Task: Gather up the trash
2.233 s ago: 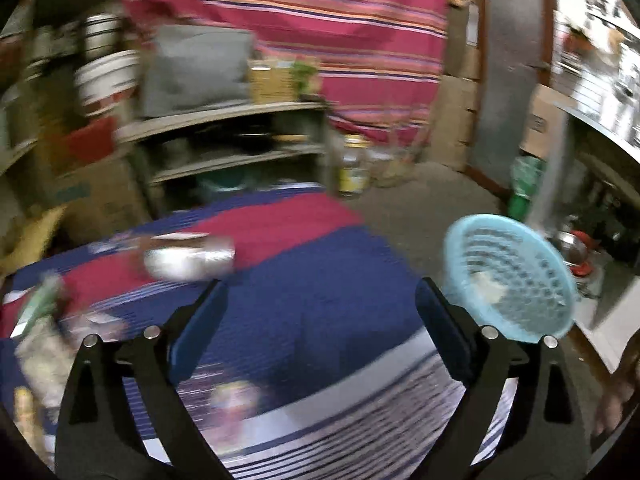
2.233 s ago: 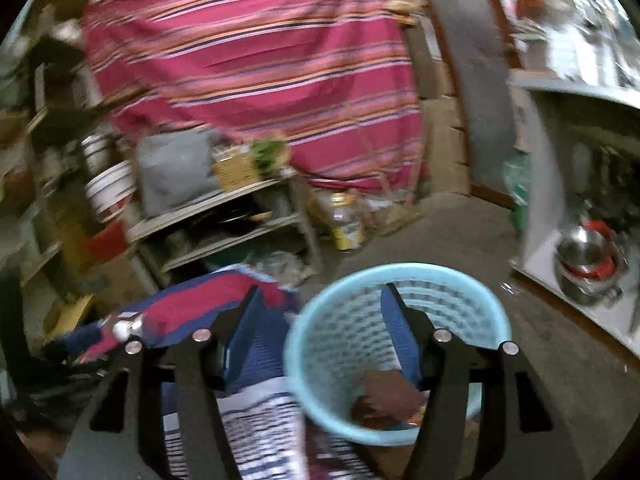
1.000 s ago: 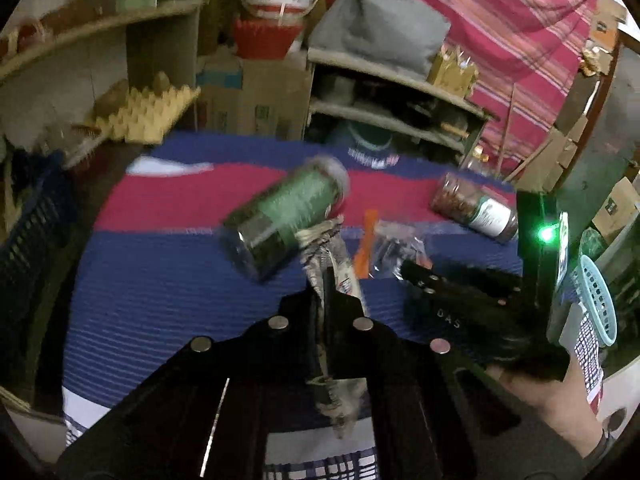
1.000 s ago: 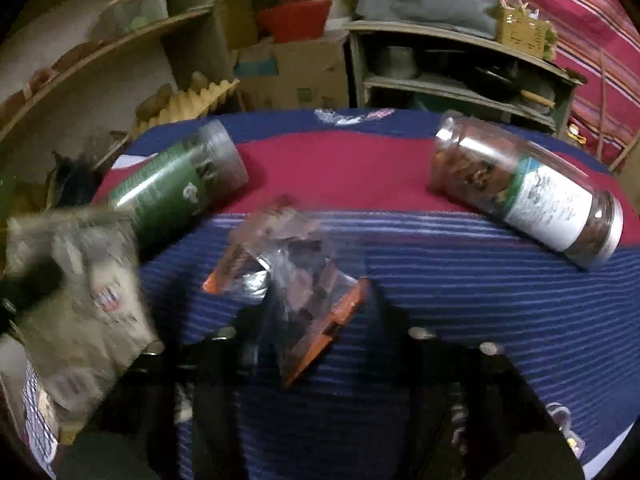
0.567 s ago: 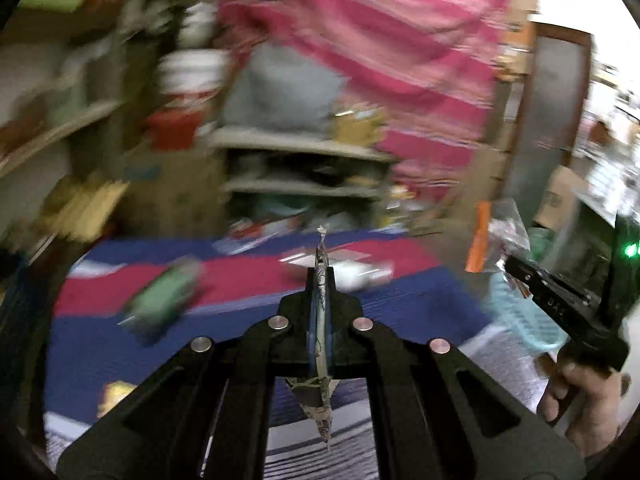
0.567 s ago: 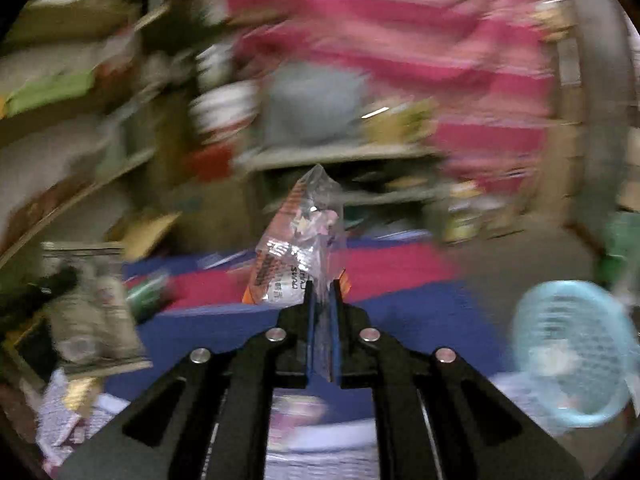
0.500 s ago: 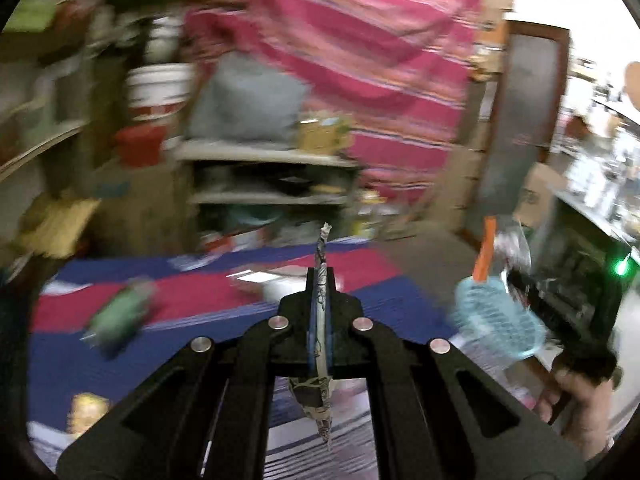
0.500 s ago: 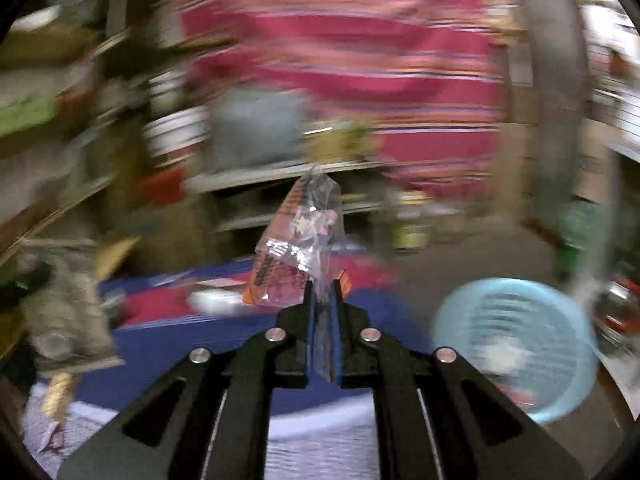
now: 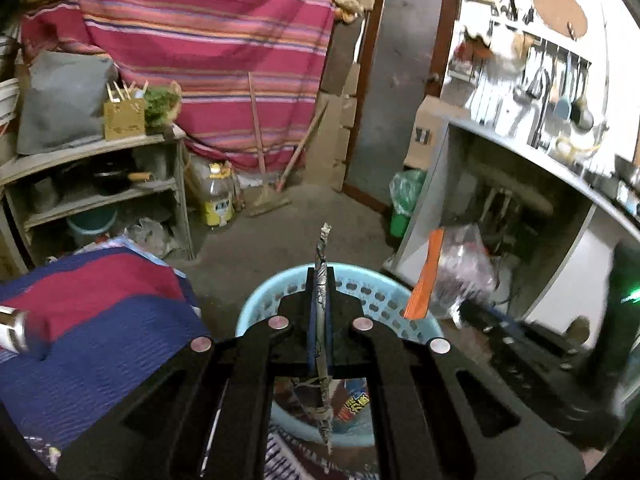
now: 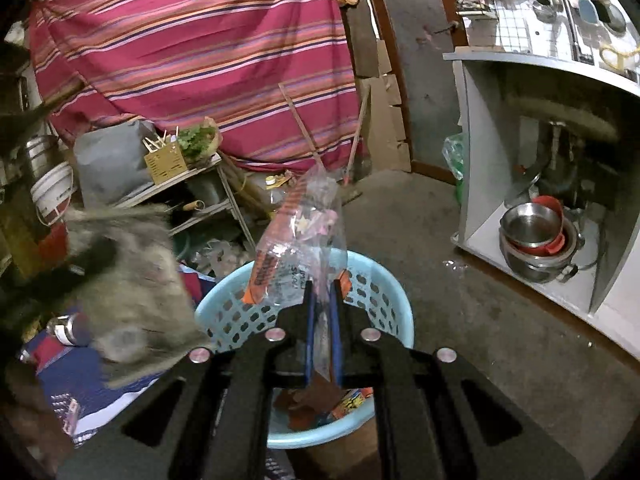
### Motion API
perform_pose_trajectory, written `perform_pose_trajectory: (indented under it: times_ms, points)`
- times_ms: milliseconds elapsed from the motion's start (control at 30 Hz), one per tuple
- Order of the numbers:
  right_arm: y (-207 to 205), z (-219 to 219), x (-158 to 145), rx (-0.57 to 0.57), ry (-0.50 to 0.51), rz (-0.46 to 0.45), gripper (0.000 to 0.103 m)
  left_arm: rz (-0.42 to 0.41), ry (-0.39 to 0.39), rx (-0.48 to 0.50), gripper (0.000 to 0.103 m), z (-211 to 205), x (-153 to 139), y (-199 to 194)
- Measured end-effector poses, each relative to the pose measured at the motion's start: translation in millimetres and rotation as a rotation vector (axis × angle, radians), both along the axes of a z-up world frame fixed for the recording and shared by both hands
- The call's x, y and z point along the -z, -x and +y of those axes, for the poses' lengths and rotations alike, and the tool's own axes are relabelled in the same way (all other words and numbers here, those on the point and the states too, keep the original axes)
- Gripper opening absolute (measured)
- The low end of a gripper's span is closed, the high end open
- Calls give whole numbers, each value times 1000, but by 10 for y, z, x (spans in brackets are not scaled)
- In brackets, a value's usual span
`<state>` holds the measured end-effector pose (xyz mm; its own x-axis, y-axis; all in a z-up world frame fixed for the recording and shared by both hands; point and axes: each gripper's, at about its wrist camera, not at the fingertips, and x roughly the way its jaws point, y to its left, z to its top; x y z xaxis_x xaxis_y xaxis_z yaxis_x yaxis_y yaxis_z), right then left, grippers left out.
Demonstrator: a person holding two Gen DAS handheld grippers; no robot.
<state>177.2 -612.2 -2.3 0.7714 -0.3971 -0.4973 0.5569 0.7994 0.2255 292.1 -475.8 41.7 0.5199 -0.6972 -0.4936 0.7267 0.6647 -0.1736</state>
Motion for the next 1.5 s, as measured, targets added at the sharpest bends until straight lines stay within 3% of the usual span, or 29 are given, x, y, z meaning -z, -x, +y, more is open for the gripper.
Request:
perform_pose_trajectory:
  times_ms: [233, 700, 800, 867, 900, 933, 967, 1067, 1100, 1267, 1333, 1433, 1500]
  points:
    - [-124, 94, 39, -37, 15, 10, 9, 35, -15, -11, 1, -165, 223, -186]
    - [-92, 242, -20, -57, 17, 10, 9, 31, -22, -19, 1, -10, 175, -149]
    - [-96, 258, -39, -48, 32, 21, 13, 31, -16, -25, 1, 25, 156, -150]
    - [-103, 250, -33, -48, 31, 25, 22, 22, -15, -23, 2, 37, 138, -142]
    - [-101, 252, -30, -40, 37, 28, 28, 17, -18, -25, 11, 29, 131, -129]
    - [-101, 258, -31, -26, 45, 30, 43, 12, -19, -31, 26, 32, 124, -125]
    - [-89, 260, -31, -17, 51, 28, 53, 8, -16, -36, 32, 33, 112, -124]
    - [-70, 252, -52, 0, 57, 21, 57, -3, -15, -54, 55, 47, 91, -122]
    - [-59, 249, -56, 2, 56, 15, 57, -9, -11, -70, 68, 58, 80, -118]
    - [-36, 232, -116, 9, 62, 1, 58, -33, -17, -106, 78, 159, 9, -103]
    - [-5, 255, -196, 12, 69, -19, 58, -44, -23, -133, 87, 285, -53, -81]
    - [56, 415, -362, 19, 91, -61, 75, -97, -60, -202, 97, 692, -220, 47]
    - [92, 562, -462, 19, 98, -78, 82, -129, -80, -231, 97, 1049, -319, 211]
